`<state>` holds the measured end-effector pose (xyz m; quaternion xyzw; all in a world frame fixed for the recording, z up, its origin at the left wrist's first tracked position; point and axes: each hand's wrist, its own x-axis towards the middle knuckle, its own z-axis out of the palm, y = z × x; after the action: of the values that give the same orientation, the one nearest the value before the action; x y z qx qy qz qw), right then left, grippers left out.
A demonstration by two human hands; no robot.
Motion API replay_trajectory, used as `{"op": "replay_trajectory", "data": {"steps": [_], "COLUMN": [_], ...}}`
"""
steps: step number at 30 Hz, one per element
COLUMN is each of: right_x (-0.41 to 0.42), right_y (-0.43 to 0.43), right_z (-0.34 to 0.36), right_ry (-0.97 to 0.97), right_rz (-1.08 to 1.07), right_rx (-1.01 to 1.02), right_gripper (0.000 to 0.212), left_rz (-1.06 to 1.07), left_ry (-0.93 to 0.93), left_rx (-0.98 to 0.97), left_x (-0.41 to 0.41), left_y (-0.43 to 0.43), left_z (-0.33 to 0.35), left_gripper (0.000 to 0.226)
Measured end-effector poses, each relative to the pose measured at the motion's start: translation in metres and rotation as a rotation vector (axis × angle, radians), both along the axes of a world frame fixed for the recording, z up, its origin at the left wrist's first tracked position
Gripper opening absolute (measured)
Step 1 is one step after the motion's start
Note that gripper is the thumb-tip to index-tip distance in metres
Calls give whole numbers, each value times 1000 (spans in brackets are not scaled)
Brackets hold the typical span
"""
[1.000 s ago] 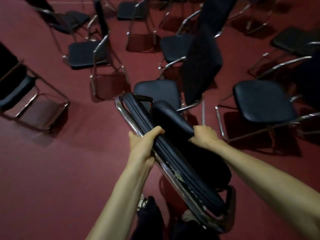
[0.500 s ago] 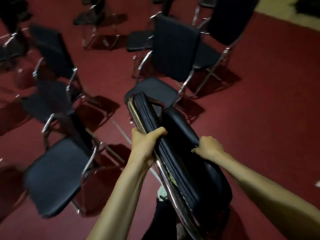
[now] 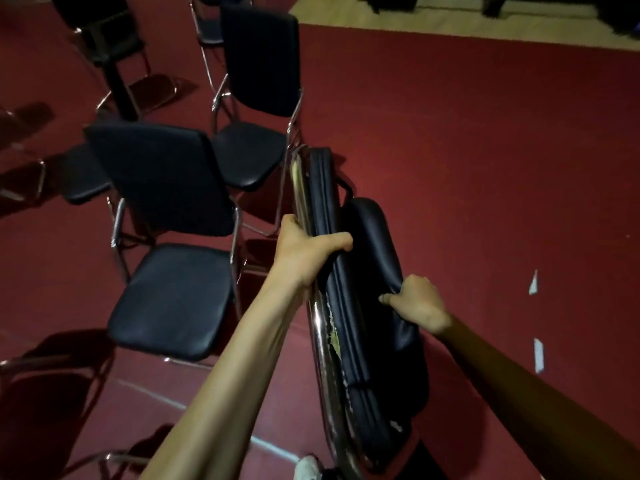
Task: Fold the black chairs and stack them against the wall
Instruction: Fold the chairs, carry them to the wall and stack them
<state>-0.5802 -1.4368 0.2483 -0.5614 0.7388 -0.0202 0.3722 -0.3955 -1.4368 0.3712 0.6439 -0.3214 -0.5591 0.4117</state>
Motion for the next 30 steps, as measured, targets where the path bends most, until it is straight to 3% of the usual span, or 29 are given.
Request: {"op": "replay_trajectory", "data": {"steps": [4, 8, 14, 24, 30], "right_x": [-40, -76, -118, -154, -171], "right_y": [-93, -192, -346, -631, -806], "right_z": [-1, 9, 21, 43, 48], "right_ry": [-44, -31, 23, 122, 132], "right_rz": [-12, -11, -5, -10, 29], "right_rx": [8, -16, -49, -93, -102], "right_gripper": [28, 36, 39, 43, 48], "left_rz": [-2, 7, 18, 6, 49], "left_ry": [-14, -3, 49, 94, 93], "left_rx": [-17, -49, -54, -85, -107], "left_x": [-41, -79, -117, -145, -165], "left_y": [-99, -199, -344, -634, -796], "left_z": [3, 11, 18, 21, 32], "left_gripper": [57, 70, 55, 66, 62]}}
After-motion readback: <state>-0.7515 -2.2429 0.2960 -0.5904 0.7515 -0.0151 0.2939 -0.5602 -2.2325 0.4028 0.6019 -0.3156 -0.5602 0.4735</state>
